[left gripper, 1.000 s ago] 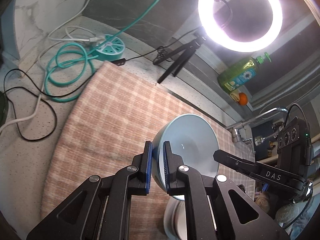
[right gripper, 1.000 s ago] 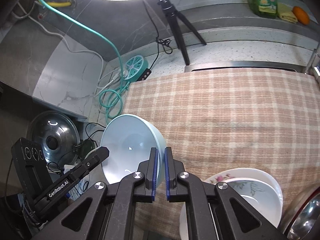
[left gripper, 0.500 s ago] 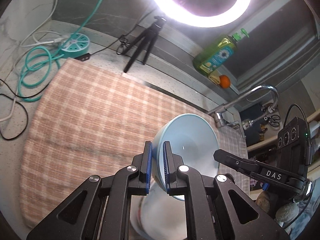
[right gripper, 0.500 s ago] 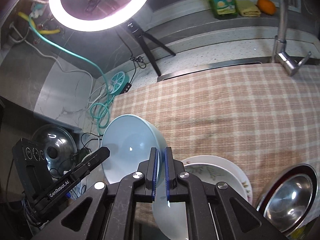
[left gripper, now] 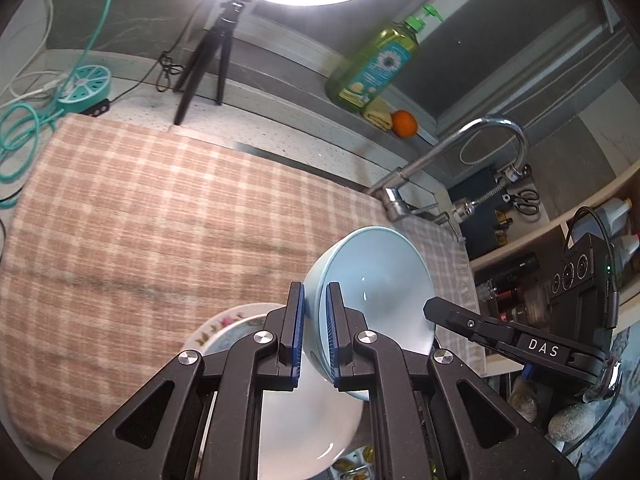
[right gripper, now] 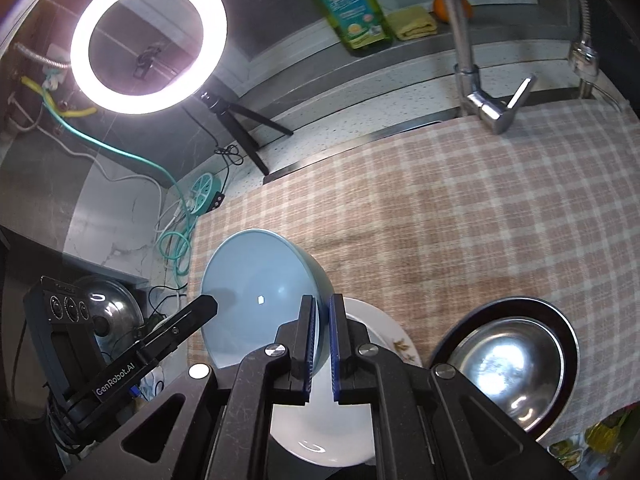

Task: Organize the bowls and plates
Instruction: 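Lift the white ceramic bowl with both grippers and carry it over the steel bowl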

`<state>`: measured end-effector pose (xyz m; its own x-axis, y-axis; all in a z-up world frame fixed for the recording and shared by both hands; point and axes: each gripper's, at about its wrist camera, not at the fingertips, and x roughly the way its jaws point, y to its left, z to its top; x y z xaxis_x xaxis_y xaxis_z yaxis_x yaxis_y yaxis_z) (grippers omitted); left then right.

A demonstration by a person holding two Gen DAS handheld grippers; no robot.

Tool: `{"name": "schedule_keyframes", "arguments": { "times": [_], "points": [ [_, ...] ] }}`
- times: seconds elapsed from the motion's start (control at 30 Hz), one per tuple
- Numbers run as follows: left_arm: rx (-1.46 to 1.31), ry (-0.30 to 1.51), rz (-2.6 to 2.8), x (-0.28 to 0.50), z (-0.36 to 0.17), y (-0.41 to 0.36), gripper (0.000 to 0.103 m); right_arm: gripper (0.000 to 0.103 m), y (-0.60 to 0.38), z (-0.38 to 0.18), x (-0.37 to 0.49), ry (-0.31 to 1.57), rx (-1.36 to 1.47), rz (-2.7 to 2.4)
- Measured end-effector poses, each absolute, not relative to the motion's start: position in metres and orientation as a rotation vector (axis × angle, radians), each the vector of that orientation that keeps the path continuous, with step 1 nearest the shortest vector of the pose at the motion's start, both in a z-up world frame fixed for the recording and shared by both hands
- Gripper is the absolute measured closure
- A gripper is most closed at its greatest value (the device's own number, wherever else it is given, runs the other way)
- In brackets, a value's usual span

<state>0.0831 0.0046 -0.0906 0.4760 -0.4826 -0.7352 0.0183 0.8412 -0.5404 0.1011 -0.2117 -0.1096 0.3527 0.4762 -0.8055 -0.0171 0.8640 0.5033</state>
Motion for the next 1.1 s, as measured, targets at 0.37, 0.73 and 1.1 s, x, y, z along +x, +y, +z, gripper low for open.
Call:
{"name": "schedule_keyframes", "arguments": {
  "times": [0.37, 0.73, 1.1],
  "points": [
    [-0.467, 1.061, -0.393, 0.081, -0.088, -0.039, 0.094, 0.097, -0.258, -0.105, 0.081, 1.158, 0.489, 0.283],
    [-0.410, 1.107, -0.471, 0.074, -0.093, -0.089, 0.094, 0.097, -0.305, -0.114, 0.058, 1.161, 0.536, 0.206],
    [-0.364, 1.177, -0.521, 0.070, -0.111, -0.132, 0.094, 0.097, -0.348, -0.133, 0.036, 1.172, 0.593, 0.131]
  ]
}}
